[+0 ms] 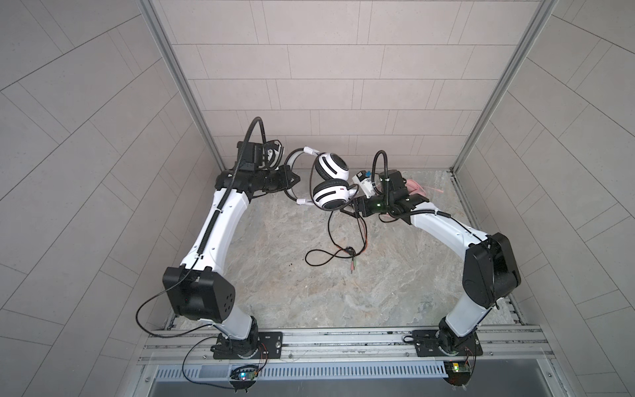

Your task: Wrap the headphones

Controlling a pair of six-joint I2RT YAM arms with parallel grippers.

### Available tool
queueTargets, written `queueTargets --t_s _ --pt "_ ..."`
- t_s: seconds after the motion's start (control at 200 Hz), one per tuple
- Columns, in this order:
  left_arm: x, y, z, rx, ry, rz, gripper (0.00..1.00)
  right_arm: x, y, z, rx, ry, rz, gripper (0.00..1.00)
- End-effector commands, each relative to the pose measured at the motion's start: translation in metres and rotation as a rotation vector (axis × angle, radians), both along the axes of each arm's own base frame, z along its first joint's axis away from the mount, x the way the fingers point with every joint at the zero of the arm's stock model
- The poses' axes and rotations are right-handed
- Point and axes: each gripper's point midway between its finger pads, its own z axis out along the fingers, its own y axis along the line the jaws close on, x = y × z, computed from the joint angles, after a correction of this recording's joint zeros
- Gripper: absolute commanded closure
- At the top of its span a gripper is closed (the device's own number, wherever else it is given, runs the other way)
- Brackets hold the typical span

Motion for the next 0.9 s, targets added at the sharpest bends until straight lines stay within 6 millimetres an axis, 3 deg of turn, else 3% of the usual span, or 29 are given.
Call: queueTargets --t_s 0.0,0.115,0.255,0.445,0.615,0.696,0.896 --pt "-0.002 -0.007 0.038 -0.093 -0.048 -0.034 1.0 0.012 0.012 0.011 0.093 -0.068 0.02 0.23" --pt "-0.001 -0.003 0.045 -0.111 -0.043 -0.033 1.0 0.026 0.02 0.004 0.146 -0.084 0.016 0.15" --pt "0.0 0.01 0.048 -0.084 -0.036 -0.006 1.0 0.031 0.009 -0.003 0.118 -0.092 -0.026 0.14" --pt "0.005 0.022 0.046 -0.063 -0.018 0.026 1.0 0.016 -0.015 0.007 0.146 -0.111 -0.025 0.27" --pt "0.01 0.021 0.05 -0.078 -0.011 0.025 1.0 -0.002 -0.027 0.01 0.158 -0.116 -0.014 0.24" --pt "0.01 0.02 0.056 -0.084 -0.021 0.025 1.0 0.003 -0.032 -0.002 0.13 -0.106 -0.055 0.2" --pt "0.006 0.017 0.067 -0.1 -0.013 -0.011 1.0 0.023 -0.018 -0.043 0.144 -0.04 -0.048 0.11"
